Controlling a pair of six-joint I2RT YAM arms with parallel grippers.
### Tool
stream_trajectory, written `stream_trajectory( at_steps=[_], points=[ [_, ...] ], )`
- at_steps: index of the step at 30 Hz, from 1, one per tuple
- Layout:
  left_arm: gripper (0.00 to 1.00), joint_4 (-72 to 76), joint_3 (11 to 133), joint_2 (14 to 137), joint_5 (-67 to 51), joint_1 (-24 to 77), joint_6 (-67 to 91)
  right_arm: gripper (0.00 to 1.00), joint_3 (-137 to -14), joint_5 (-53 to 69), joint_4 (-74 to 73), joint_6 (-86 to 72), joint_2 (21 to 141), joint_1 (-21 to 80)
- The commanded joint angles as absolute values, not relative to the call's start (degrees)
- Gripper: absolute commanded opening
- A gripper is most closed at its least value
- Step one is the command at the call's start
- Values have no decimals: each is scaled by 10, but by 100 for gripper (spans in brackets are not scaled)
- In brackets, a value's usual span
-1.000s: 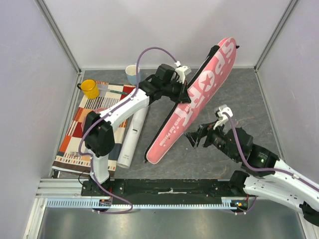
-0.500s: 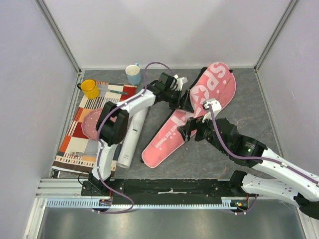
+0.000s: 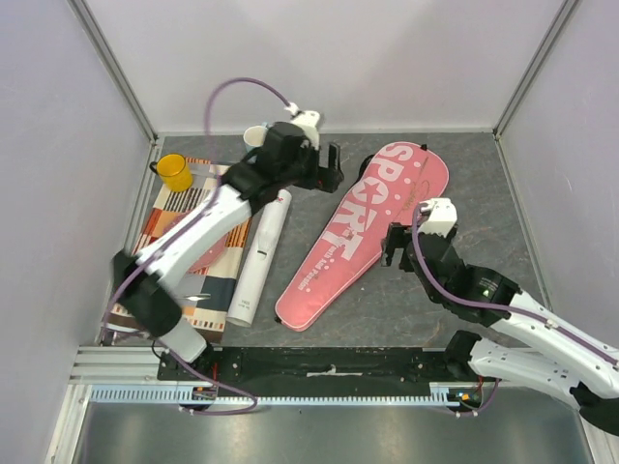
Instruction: Pack up the badminton gear
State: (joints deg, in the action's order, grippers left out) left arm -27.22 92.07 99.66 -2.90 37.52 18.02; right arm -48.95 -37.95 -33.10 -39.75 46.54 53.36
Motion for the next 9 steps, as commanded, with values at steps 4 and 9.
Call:
stream_trajectory(
  at_steps=[4, 9],
  points=[
    [98, -180, 814, 675, 96, 398, 72, 98, -549, -495, -377, -296, 416, 532],
    [100, -113, 752, 498, 17, 398, 27, 98, -589, -489, -264, -156, 327, 532]
  ],
)
